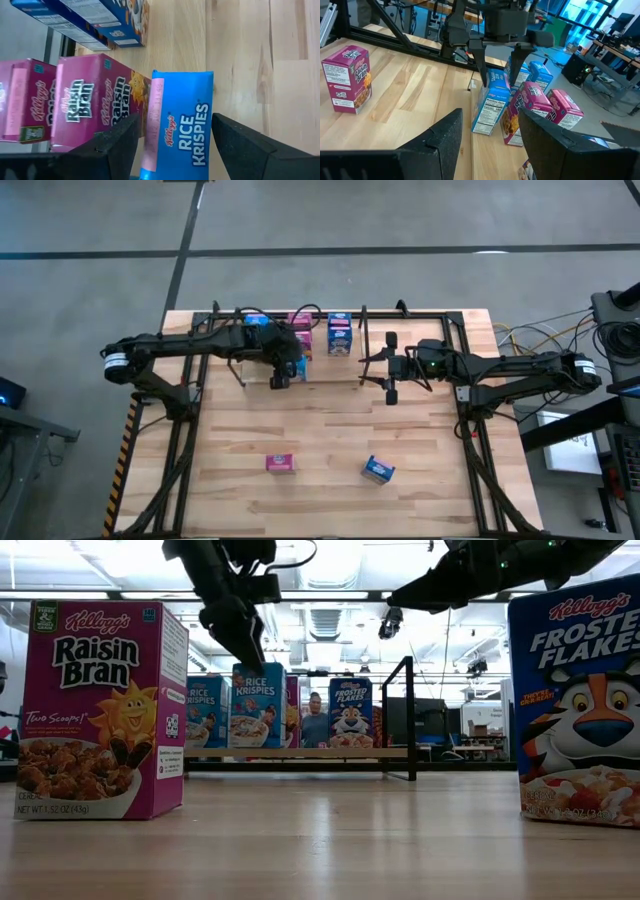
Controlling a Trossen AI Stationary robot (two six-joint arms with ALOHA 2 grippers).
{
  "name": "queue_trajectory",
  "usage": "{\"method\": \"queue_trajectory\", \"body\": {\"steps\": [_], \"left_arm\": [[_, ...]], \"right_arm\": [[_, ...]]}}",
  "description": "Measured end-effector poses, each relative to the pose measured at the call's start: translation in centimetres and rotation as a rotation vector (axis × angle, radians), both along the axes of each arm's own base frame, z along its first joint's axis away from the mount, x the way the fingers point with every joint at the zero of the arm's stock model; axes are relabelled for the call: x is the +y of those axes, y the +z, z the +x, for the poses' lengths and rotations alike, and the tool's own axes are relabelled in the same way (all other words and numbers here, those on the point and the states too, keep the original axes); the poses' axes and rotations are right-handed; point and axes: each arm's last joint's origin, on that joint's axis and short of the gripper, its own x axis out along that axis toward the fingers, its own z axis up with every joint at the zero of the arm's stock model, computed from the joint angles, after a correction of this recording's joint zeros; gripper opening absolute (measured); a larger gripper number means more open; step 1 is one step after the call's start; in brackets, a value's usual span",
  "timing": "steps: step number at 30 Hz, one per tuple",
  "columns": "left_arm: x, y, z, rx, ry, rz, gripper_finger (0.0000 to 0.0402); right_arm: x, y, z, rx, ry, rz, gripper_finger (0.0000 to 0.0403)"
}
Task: Stack cereal on shelf
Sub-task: Put the light blue cereal box on the shelf aligned with the light blue cereal box
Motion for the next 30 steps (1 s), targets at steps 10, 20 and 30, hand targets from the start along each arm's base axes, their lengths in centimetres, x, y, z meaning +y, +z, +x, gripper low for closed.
{"method": "queue_trajectory", "body": {"steps": [10, 20, 30], "left_arm": [[-0.1, -1.4, -0.2, 0.017, 0.002, -0.007, 0.0231], [-0.1, -1.4, -0.2, 0.017, 0.000, -0.005, 0.0217], [-0.1, -1.3, -0.2, 0.016, 0.002, -0.007, 0.0157]], "right_arm": [[0.0, 0.0, 0.0, 0.000, -0.004, 0.000, 0.0183], [0.0, 0.0, 0.0, 0.000, -0.005, -0.001, 0.0183], [0.0, 0.0, 0.0, -0.001, -0.006, 0.005, 0.0183]]}}
